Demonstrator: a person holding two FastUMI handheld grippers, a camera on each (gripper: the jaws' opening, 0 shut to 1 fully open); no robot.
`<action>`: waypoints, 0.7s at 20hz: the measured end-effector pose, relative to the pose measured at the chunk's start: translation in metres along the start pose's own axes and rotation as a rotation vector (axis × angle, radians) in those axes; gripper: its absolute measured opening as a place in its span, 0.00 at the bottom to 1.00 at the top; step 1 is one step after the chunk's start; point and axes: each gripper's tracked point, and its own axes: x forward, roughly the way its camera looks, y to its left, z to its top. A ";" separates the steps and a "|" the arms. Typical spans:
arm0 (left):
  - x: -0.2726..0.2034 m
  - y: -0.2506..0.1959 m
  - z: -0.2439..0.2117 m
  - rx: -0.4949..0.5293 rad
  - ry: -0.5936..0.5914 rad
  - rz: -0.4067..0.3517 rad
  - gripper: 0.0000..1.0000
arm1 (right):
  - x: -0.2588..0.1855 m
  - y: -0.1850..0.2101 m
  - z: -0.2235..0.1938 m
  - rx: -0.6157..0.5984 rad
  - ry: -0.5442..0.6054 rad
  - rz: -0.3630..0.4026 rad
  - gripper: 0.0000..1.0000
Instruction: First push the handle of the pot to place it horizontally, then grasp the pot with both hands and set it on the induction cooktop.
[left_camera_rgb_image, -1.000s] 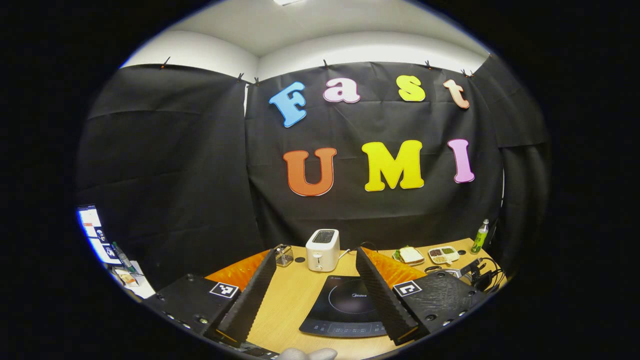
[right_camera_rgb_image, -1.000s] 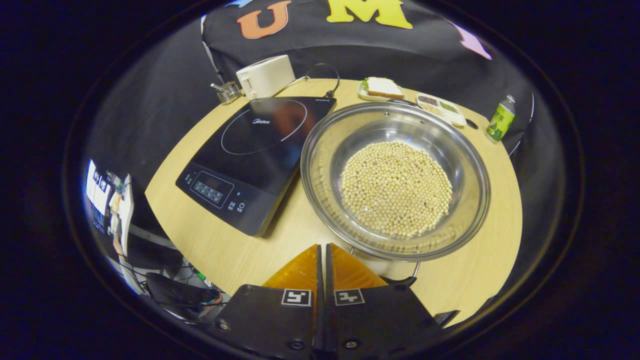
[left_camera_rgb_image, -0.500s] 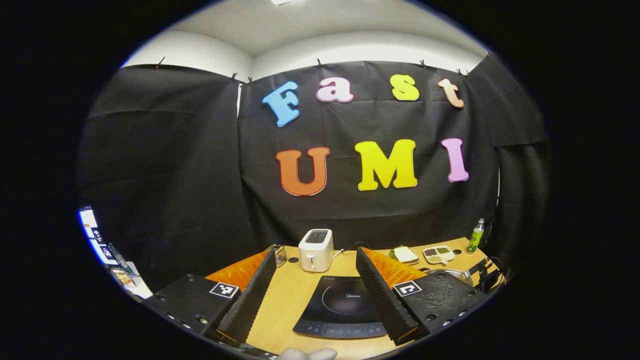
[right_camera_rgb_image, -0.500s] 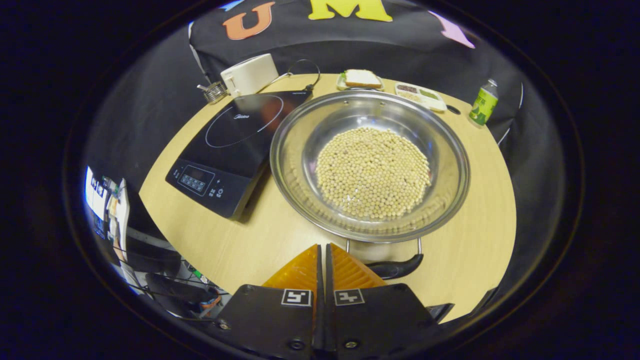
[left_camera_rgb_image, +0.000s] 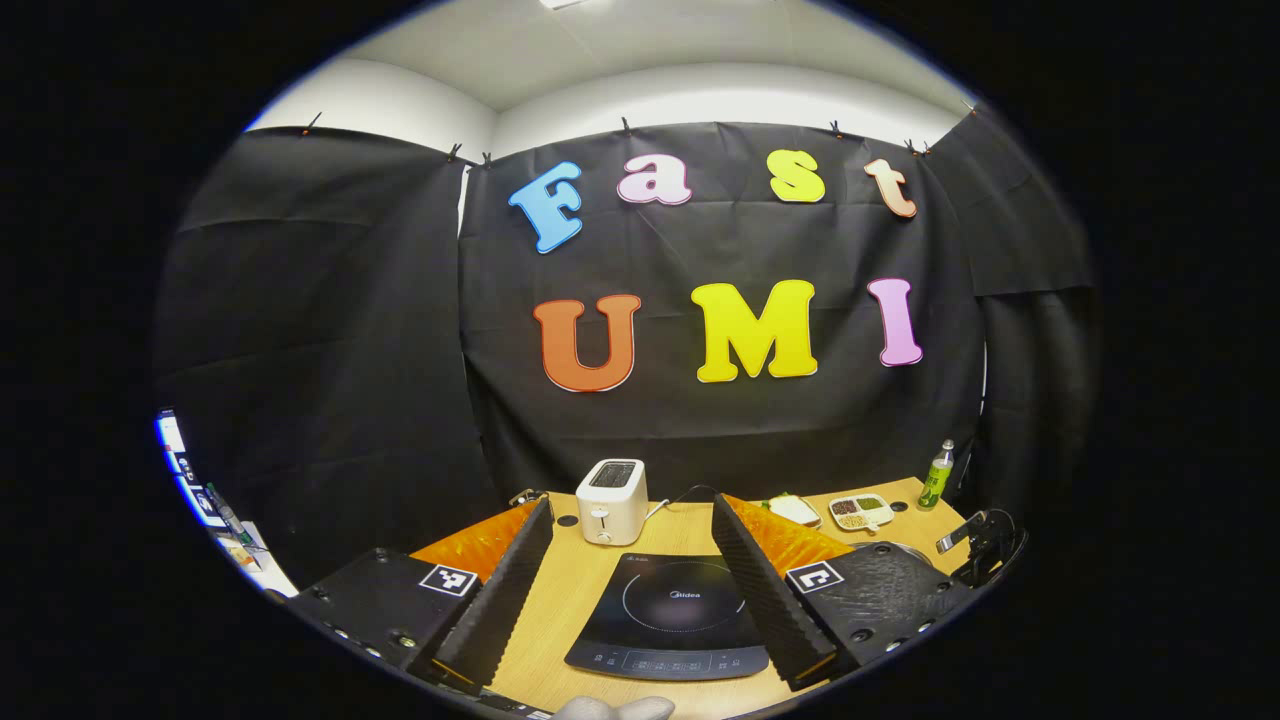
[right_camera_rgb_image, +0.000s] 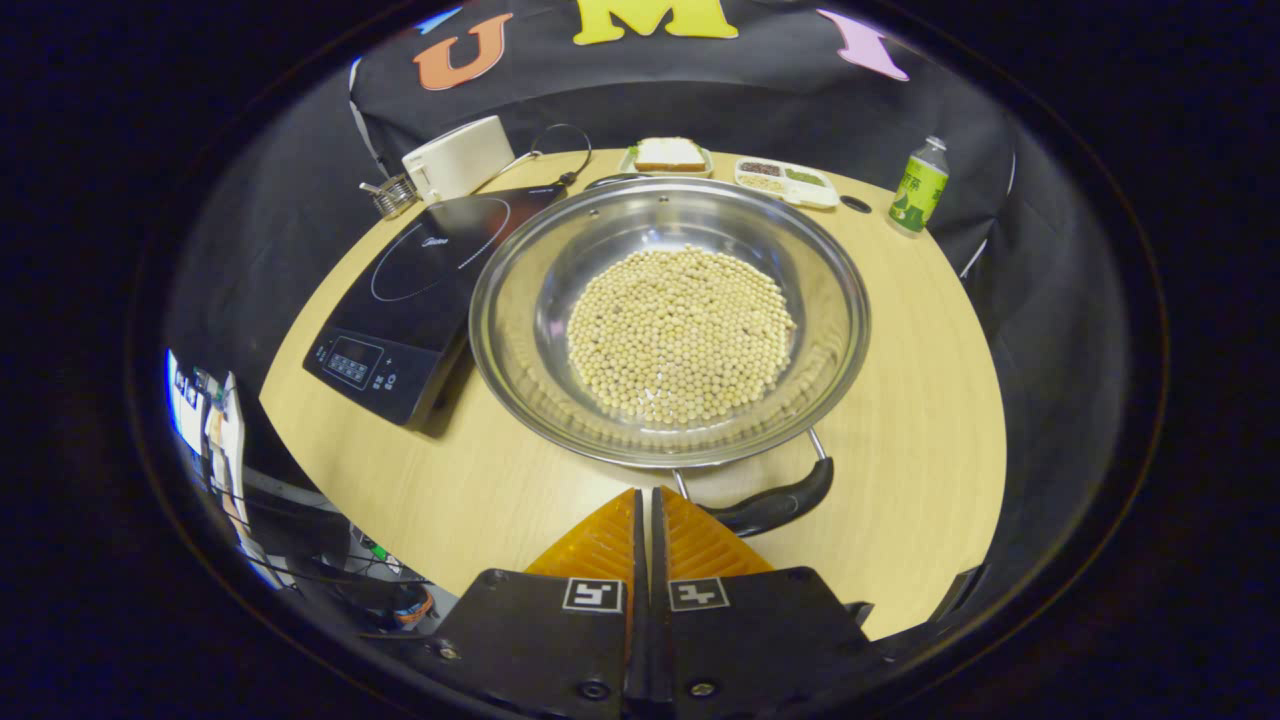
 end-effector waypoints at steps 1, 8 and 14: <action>0.001 0.000 0.001 0.000 -0.002 -0.001 0.96 | -0.001 -0.005 0.000 0.007 -0.001 -0.005 0.04; 0.002 -0.013 -0.001 -0.001 0.005 -0.012 0.96 | -0.003 -0.039 0.000 0.022 0.000 -0.049 0.00; 0.004 -0.023 0.000 0.001 0.005 -0.020 0.96 | -0.005 -0.067 0.002 0.050 -0.008 -0.081 0.04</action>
